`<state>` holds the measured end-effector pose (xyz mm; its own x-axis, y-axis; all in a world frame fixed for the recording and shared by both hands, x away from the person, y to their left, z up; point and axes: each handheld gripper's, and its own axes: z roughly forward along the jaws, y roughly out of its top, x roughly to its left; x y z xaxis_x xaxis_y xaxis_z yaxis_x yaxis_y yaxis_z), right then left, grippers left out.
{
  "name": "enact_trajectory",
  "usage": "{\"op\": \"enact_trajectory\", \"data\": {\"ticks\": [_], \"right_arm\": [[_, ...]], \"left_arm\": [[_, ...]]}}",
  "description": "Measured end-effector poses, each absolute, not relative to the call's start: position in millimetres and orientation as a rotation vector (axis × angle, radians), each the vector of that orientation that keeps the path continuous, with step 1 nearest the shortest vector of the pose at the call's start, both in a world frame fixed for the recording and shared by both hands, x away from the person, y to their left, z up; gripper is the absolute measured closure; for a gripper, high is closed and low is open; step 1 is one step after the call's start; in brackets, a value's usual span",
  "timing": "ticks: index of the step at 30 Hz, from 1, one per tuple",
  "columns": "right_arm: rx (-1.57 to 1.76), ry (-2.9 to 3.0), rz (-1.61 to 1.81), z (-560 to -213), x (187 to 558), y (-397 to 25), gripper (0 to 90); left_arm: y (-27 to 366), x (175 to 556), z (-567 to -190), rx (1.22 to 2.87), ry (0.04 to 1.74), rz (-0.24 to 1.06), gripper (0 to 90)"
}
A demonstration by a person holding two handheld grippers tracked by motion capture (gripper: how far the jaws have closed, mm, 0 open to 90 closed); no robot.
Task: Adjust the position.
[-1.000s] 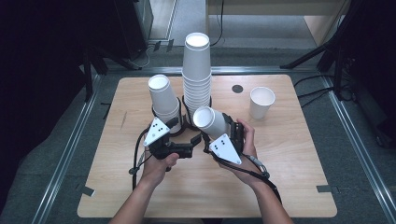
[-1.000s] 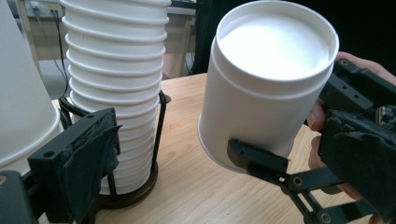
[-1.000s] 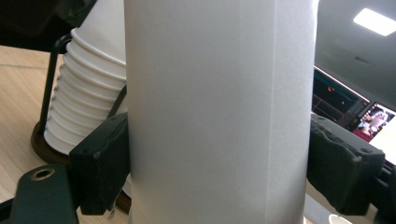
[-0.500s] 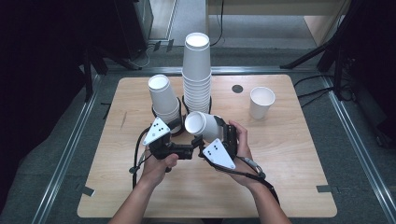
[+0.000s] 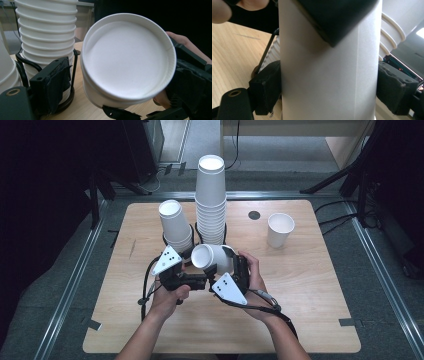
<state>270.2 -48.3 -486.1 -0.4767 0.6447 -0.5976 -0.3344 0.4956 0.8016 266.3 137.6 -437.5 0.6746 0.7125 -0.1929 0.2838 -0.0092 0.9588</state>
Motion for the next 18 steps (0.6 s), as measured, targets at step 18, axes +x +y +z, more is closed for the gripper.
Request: {"op": "enact_trajectory", "data": {"ticks": [18], "right_arm": [[0.169, 1.716, 1.147, -488.6, 267.7, -45.1, 15.2]], "left_arm": [[139.8, 267.6, -438.2, 1.598, 0.824, 0.388, 19.2]]}}
